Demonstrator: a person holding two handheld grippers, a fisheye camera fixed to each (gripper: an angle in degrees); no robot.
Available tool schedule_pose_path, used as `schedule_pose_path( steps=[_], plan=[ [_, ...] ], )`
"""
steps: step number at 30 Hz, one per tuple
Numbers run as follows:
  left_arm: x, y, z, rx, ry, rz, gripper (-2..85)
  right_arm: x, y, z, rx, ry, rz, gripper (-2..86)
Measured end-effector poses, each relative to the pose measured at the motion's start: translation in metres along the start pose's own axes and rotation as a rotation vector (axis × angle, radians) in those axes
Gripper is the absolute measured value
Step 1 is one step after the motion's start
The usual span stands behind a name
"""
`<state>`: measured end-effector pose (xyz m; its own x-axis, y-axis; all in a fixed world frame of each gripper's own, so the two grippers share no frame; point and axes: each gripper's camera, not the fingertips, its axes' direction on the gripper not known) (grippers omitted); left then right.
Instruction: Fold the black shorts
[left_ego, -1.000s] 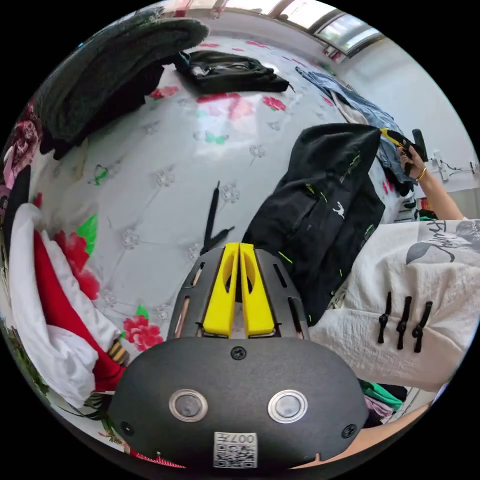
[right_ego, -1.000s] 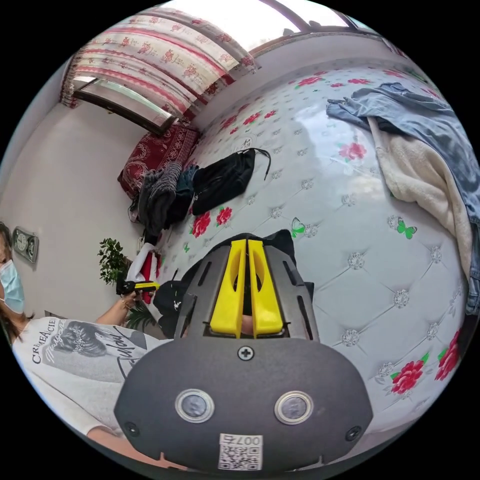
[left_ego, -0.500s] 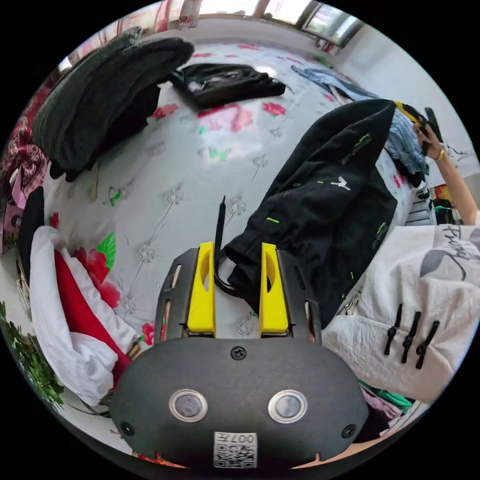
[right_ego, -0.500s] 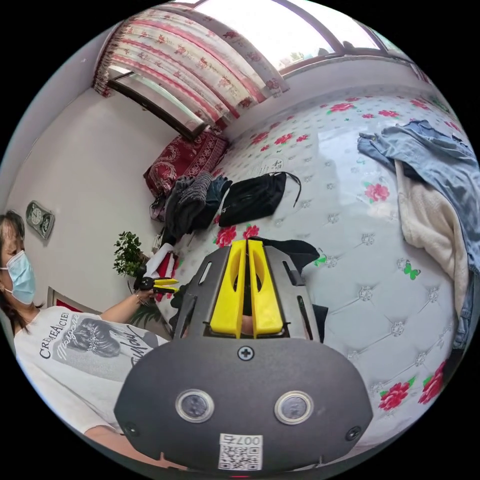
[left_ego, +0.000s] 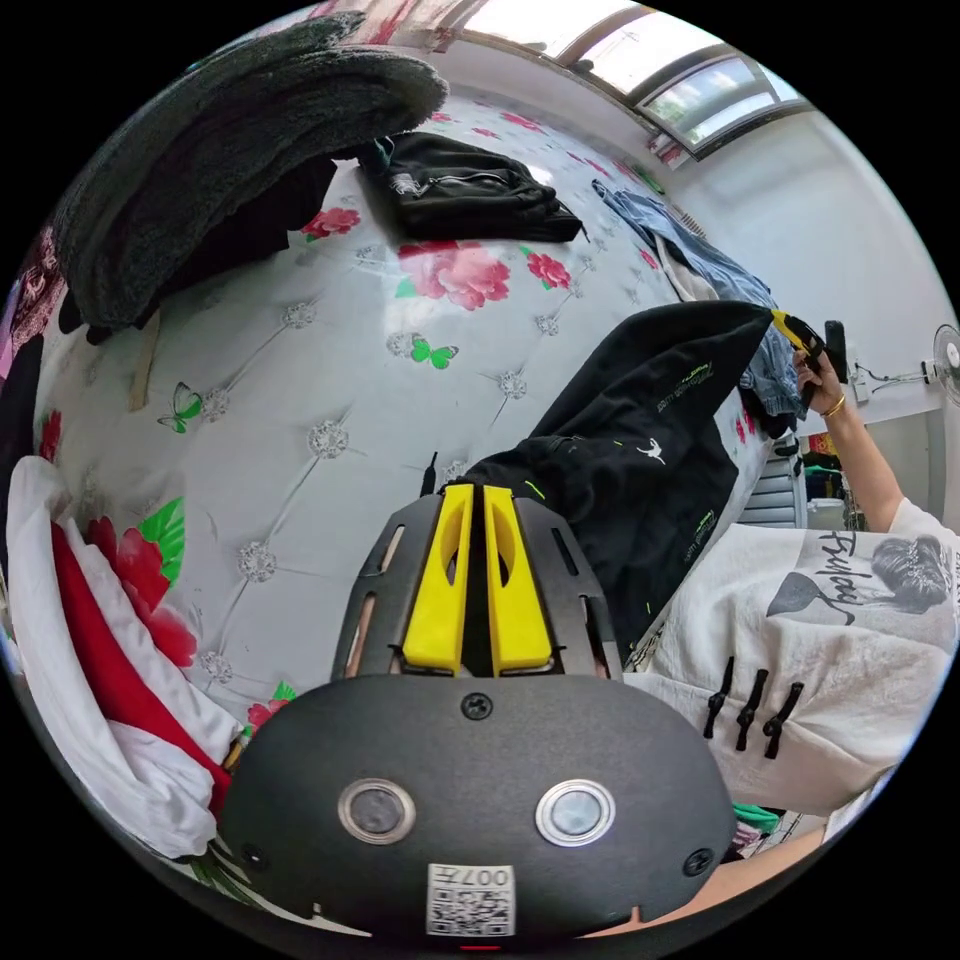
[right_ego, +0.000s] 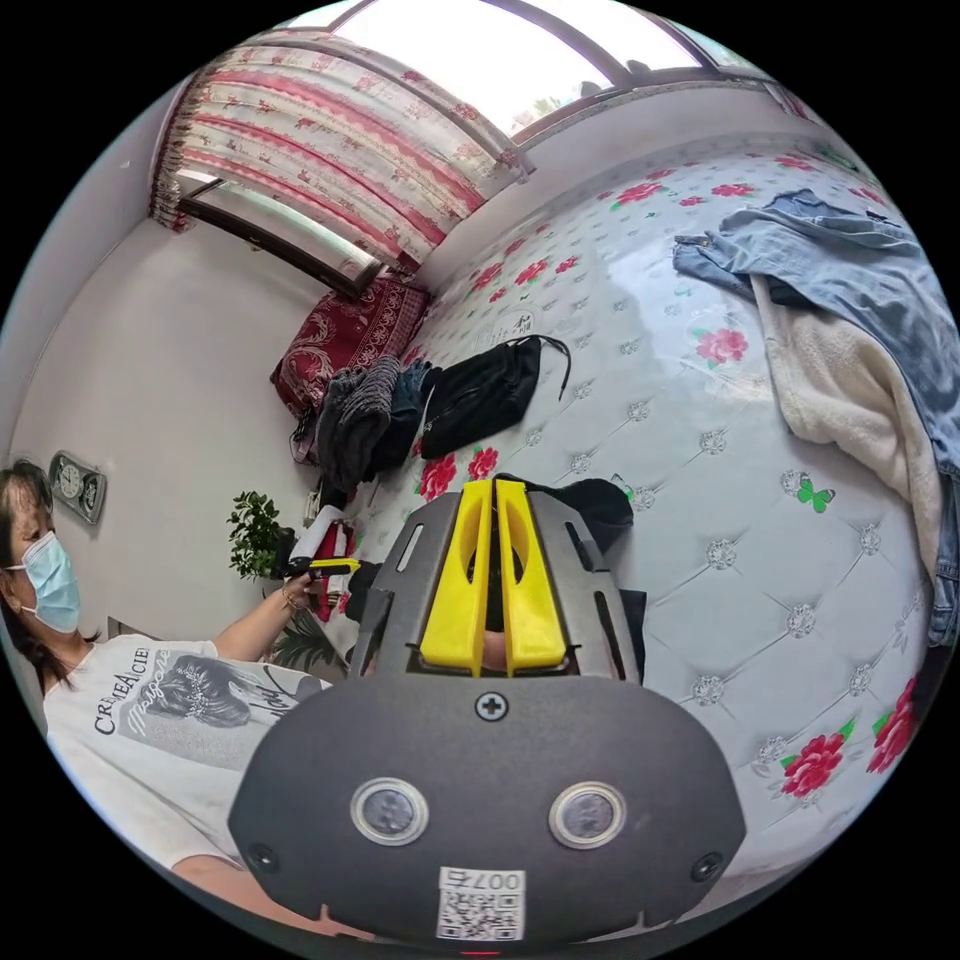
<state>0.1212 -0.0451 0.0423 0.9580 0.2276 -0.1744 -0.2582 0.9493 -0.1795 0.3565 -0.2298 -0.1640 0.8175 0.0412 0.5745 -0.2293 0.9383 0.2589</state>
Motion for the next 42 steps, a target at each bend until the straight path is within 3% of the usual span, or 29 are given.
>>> schedule_pose_path(
  steps=[5, 10, 14, 18, 20, 25, 29, 33, 37, 42],
  plan=[
    [-0.01, -0.006, 0.008, 0.022, -0.005, -0.031, -0.7, 0.004, -0.012, 0.003, -0.022, 0.0, 0.031, -0.3],
    [-0.033, 0.001, -0.034, 0.278, 0.123, -0.158, -1.0, -0.021, -0.031, -0.028, 0.08, -0.032, -0.007, -0.3],
    [-0.036, 0.034, -0.078, 0.478, 0.17, -0.162, -1.0, -0.045, -0.026, -0.091, 0.243, -0.091, -0.083, -0.3],
    [-0.036, 0.086, -0.107, 0.632, 0.312, -0.117, -1.0, -0.043, 0.007, -0.125, 0.264, -0.06, -0.119, -0.3],
    [-0.028, 0.101, -0.107, 0.605, 0.304, -0.076, -1.0, -0.026, 0.044, -0.129, 0.21, -0.038, -0.097, -0.2],
    [-0.002, 0.117, -0.058, 0.289, 0.153, -0.042, -1.0, 0.014, 0.146, -0.095, -0.024, 0.059, -0.001, -0.3],
    [-0.005, 0.117, -0.017, 0.141, 0.139, -0.097, -1.0, 0.056, 0.231, -0.047, -0.219, 0.108, 0.135, -0.3],
    [0.001, 0.099, -0.005, 0.07, 0.115, -0.059, -1.0, 0.083, 0.261, -0.034, -0.28, 0.145, 0.192, -0.3],
    [0.011, 0.082, 0.005, -0.038, 0.042, -0.01, -1.0, 0.094, 0.27, -0.051, -0.211, 0.172, 0.176, -0.2],
    [0.01, 0.078, 0.052, -0.134, -0.039, -0.126, -0.9, 0.123, 0.304, -0.029, -0.288, 0.276, 0.214, -0.1]
  ],
)
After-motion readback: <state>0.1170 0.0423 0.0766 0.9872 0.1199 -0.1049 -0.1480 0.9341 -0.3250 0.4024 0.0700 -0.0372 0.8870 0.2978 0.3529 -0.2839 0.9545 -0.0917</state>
